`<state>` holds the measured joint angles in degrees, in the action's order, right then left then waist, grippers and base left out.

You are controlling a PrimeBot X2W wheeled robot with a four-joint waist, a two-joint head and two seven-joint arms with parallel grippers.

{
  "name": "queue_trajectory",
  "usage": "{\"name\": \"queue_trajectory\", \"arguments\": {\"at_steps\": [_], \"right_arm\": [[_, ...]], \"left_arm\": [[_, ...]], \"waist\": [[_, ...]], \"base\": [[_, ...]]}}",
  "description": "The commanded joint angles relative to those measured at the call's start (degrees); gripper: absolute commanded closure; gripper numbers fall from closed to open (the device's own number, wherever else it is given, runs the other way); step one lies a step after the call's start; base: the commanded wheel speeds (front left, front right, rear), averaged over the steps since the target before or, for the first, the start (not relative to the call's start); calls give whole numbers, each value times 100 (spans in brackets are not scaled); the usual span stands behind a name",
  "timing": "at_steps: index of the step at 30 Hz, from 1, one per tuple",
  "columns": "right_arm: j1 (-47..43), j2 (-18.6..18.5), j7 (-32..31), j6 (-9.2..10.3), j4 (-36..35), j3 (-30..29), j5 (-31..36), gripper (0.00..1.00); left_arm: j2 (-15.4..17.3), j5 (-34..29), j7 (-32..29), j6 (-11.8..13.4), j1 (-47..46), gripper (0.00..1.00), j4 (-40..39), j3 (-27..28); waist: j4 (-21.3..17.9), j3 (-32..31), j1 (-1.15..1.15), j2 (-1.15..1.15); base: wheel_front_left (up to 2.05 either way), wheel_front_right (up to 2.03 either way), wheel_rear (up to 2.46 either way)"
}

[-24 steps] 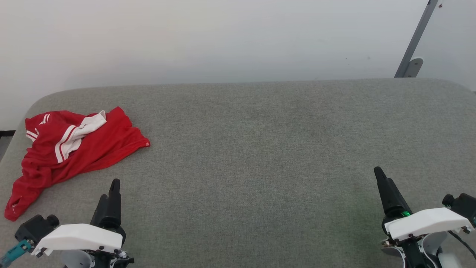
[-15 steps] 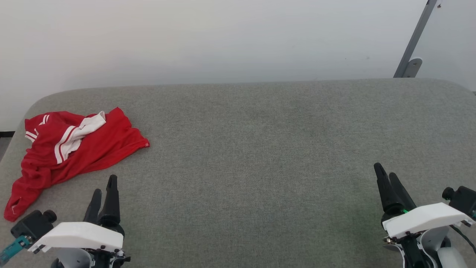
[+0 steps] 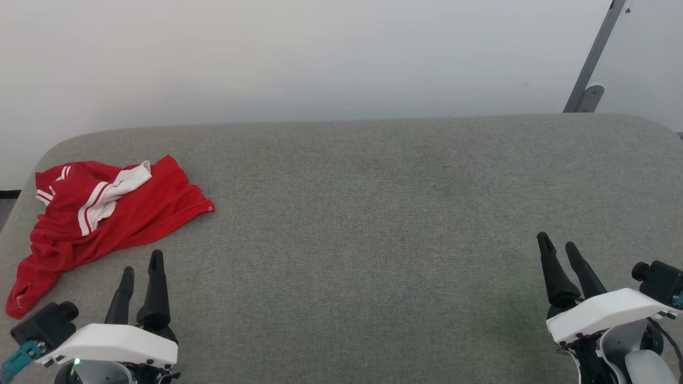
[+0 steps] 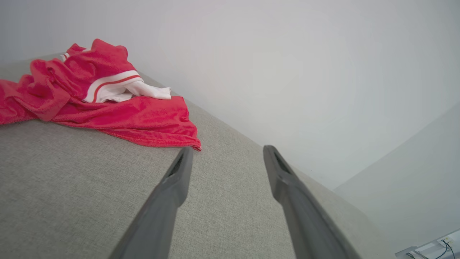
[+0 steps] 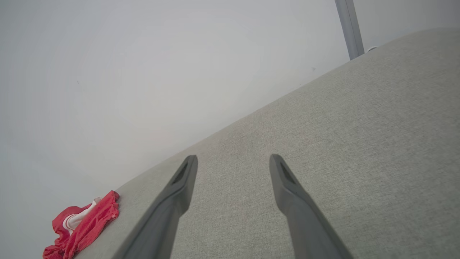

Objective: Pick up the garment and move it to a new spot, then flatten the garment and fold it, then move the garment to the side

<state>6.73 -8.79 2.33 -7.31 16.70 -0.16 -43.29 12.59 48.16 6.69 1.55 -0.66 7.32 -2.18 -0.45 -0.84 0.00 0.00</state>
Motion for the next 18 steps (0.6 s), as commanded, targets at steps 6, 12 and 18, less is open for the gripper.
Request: {"name": "queue_trajectory", "arguments": {"at_steps": [6,12,18], "right_arm": [[157,-70,118,-24,-40,39,407,0],[157,-105,202,-25,-32,70,733,0],[154,-113,262,-25,-31,107,1040,0]], "left_arm": [[49,-466,143,-68,43,0,-115,-27],[59,-798,234,-91,84,0,-184,-58],[82,-1093,324,-114,133,0,-240,-93]], "waist": [[0,-9,0,0],[-7,-18,0,0],[-14,-24,0,0]], "base": [[0,0,0],[0,0,0],[0,0,0]]}}
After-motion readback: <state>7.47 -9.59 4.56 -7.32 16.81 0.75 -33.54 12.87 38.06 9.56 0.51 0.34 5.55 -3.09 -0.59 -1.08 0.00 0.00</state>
